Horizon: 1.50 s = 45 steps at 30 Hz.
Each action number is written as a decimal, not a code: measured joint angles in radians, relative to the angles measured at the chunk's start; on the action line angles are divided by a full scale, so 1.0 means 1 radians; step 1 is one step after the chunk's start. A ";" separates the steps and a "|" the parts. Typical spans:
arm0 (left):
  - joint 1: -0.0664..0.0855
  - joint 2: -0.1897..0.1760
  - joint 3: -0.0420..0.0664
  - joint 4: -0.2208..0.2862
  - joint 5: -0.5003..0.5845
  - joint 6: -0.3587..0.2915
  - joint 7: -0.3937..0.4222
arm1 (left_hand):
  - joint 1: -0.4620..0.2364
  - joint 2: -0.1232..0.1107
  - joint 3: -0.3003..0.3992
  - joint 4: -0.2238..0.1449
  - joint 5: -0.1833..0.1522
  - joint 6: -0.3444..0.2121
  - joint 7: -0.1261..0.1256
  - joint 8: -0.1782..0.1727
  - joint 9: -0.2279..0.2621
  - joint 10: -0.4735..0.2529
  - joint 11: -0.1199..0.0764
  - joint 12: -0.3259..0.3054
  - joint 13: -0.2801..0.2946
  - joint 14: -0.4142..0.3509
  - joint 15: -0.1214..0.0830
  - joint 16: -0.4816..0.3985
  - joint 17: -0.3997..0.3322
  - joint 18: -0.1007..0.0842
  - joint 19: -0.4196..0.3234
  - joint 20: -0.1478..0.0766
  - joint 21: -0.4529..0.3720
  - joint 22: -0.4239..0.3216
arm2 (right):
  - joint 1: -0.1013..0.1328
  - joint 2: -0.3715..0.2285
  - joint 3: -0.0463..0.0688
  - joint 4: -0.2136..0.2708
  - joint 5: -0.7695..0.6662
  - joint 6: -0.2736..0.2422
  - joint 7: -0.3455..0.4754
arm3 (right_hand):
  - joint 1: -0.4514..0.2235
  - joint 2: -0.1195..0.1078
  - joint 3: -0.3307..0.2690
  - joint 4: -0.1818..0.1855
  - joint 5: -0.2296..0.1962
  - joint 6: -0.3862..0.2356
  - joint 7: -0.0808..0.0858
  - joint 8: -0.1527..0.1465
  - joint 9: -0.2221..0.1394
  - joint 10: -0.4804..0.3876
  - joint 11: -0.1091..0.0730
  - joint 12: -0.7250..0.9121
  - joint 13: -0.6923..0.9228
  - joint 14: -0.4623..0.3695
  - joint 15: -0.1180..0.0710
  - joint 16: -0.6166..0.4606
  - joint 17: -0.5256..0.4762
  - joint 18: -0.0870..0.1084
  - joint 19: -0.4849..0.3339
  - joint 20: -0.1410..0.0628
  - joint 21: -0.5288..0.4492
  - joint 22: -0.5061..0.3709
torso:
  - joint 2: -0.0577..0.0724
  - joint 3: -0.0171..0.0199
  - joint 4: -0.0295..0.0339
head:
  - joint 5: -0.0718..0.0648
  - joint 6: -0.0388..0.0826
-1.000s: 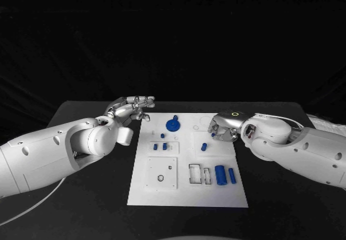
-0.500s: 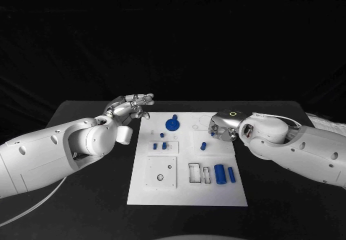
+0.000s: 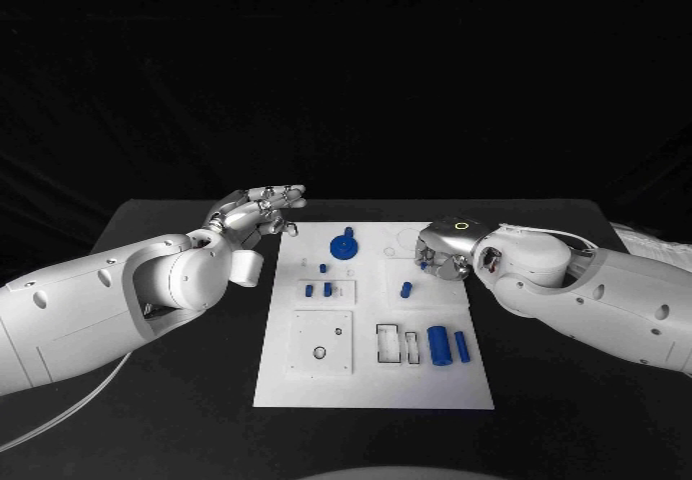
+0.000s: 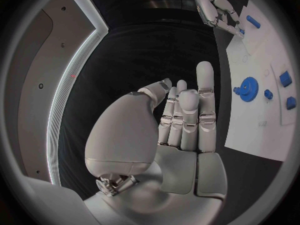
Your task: Assemble the parts on the task board
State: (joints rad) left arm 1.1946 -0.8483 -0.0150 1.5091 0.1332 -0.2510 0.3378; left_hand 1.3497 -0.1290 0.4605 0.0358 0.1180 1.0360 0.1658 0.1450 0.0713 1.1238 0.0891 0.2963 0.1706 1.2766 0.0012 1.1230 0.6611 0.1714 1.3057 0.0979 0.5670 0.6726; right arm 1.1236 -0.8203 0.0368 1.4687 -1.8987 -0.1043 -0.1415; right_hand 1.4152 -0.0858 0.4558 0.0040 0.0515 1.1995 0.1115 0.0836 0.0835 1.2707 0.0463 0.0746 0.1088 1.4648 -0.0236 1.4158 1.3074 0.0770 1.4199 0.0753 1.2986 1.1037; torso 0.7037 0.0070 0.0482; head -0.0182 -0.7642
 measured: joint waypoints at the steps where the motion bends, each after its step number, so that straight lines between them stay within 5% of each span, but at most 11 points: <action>1: 0.000 0.000 0.000 0.000 0.000 0.000 0.000 | 0.000 0.000 0.000 0.000 0.000 0.000 0.000 0.000 0.000 -0.002 -0.002 0.000 0.001 -0.002 0.002 0.000 -0.001 0.000 0.000 0.000 0.000 0.000 | -0.001 -0.002 0.000 0.002 -0.002 -0.003 -0.002 | -0.002 0.002 0.000 0.000 0.000 0.000 0.000 0.000 0.000 0.001 0.000 0.000 0.000 0.000 0.000 0.000 0.000 0.000 0.000 0.000 0.004 0.002 | 0.000 0.0000 0.0001 | 0.000 0.000; 10: 0.000 0.000 0.000 -0.004 0.001 -0.002 0.000 | 0.005 0.005 -0.003 -0.003 0.004 -0.009 0.002 0.000 0.000 -0.015 0.000 0.010 0.003 -0.003 0.002 0.000 -0.005 0.000 0.000 0.000 0.000 0.000 | -0.008 -0.027 -0.003 0.027 -0.006 -0.040 -0.014 | -0.019 0.000 0.004 0.004 -0.004 0.006 -0.005 0.002 0.000 0.011 -0.003 -0.002 -0.006 0.000 0.000 0.000 0.000 0.000 0.004 -0.004 0.006 0.004 | -0.001 0.0000 0.0002 | -0.001 0.000; 24: 0.000 0.000 0.000 -0.018 0.002 -0.006 0.001 | 0.005 0.005 -0.004 -0.007 0.004 -0.013 0.005 0.005 0.000 -0.023 0.002 0.018 0.005 -0.006 0.006 0.000 -0.009 0.000 0.000 0.000 -0.004 -0.001 | 0.018 -0.086 0.012 0.090 0.005 -0.071 -0.031 | -0.020 0.000 0.006 0.006 -0.006 0.007 -0.006 0.005 0.001 0.011 -0.003 -0.002 -0.007 0.004 -0.004 0.000 0.000 0.000 0.004 -0.004 0.006 0.006 | -0.002 -0.0012 -0.0003 | -0.003 0.002; 33: 0.000 -0.001 0.000 -0.018 0.002 -0.006 0.001 | 0.009 0.009 -0.005 -0.011 0.004 -0.016 0.009 0.005 0.000 -0.030 0.002 0.023 0.006 -0.009 0.002 0.000 -0.011 0.000 0.000 0.000 -0.004 -0.001 | 0.020 -0.102 0.013 0.203 0.026 -0.086 -0.039 | -0.021 -0.001 0.005 0.006 -0.008 0.007 -0.005 0.005 0.002 0.011 -0.003 -0.002 -0.008 0.004 -0.003 0.000 0.001 0.000 0.004 -0.004 0.006 0.007 | -0.001 -0.0005 -0.0012 | 0.008 0.000; 45: 0.000 0.004 0.000 -0.016 0.003 -0.005 0.000 | 0.009 0.009 -0.003 -0.014 0.004 -0.020 0.005 0.009 0.000 -0.034 0.005 0.029 0.007 -0.009 0.002 0.000 -0.014 0.000 0.000 0.000 -0.004 -0.001 | 0.007 -0.023 0.006 0.302 0.031 -0.092 -0.040 | -0.022 -0.003 0.005 0.006 -0.009 0.007 -0.005 0.001 0.002 0.011 -0.003 -0.002 -0.008 0.004 -0.003 0.000 0.001 0.000 0.004 -0.004 0.006 0.007 | -0.001 -0.0018 0.0013 | 0.038 -0.009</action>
State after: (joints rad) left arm 1.1944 -0.8443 -0.0151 1.4932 0.1357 -0.2559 0.3379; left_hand 1.3590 -0.1197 0.4579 0.0218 0.1219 1.0161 0.1711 0.1540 0.0711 1.0900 0.0943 0.3252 0.1778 1.2672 0.0035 1.1230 0.6467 0.1712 1.3057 0.0979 0.5635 0.6720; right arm 1.1309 -0.8434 0.0431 1.7706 -1.8674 -0.1962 -0.1819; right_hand 1.3933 -0.0885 0.4611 0.0095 0.0421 1.2063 0.1067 0.0842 0.0854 1.2814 0.0433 0.0724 0.1009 1.4684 -0.0270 1.4157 1.3080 0.0769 1.4235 0.0717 1.3049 1.1103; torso 0.7028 0.0052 0.0496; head 0.0197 -0.7735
